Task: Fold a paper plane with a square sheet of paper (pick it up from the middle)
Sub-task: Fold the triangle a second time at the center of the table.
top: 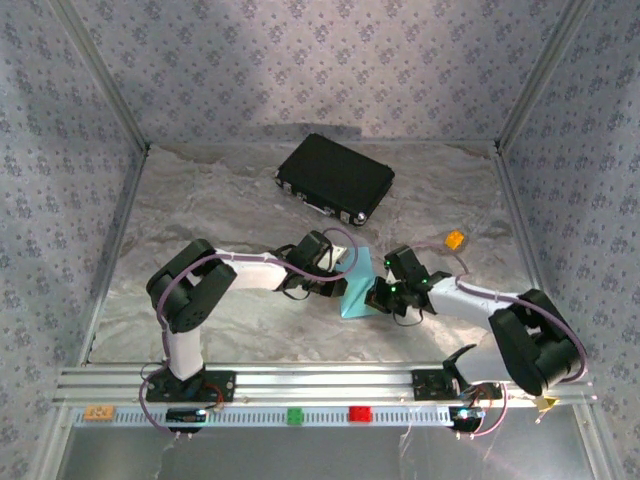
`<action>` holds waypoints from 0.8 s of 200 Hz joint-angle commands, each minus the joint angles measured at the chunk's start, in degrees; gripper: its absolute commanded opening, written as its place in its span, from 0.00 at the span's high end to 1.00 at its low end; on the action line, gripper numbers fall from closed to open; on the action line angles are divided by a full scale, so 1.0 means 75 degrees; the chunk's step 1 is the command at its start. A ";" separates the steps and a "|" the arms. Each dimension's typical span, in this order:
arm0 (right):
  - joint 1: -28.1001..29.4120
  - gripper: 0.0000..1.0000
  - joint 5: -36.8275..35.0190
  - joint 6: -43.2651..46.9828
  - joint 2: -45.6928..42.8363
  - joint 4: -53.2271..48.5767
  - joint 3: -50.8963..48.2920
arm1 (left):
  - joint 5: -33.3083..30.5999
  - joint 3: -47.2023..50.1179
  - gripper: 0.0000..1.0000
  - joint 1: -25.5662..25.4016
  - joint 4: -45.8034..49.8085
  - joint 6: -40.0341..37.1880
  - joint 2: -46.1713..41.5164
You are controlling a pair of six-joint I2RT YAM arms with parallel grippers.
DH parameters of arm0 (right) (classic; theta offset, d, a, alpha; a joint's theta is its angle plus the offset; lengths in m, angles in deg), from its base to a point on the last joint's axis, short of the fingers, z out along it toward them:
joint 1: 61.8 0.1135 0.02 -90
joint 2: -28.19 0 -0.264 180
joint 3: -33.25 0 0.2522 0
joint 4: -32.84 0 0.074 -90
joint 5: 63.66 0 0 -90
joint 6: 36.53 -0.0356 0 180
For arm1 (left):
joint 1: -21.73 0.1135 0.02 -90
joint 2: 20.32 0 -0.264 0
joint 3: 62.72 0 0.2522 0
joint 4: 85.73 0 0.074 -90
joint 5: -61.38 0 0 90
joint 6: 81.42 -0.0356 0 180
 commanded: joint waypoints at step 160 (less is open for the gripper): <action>-0.0184 0.96 0.1114 -0.0861 0.0759 0.2583 0.0237 | 0.0071 -0.0131 1.00 0.0022 0.0193 0.0018 0.0121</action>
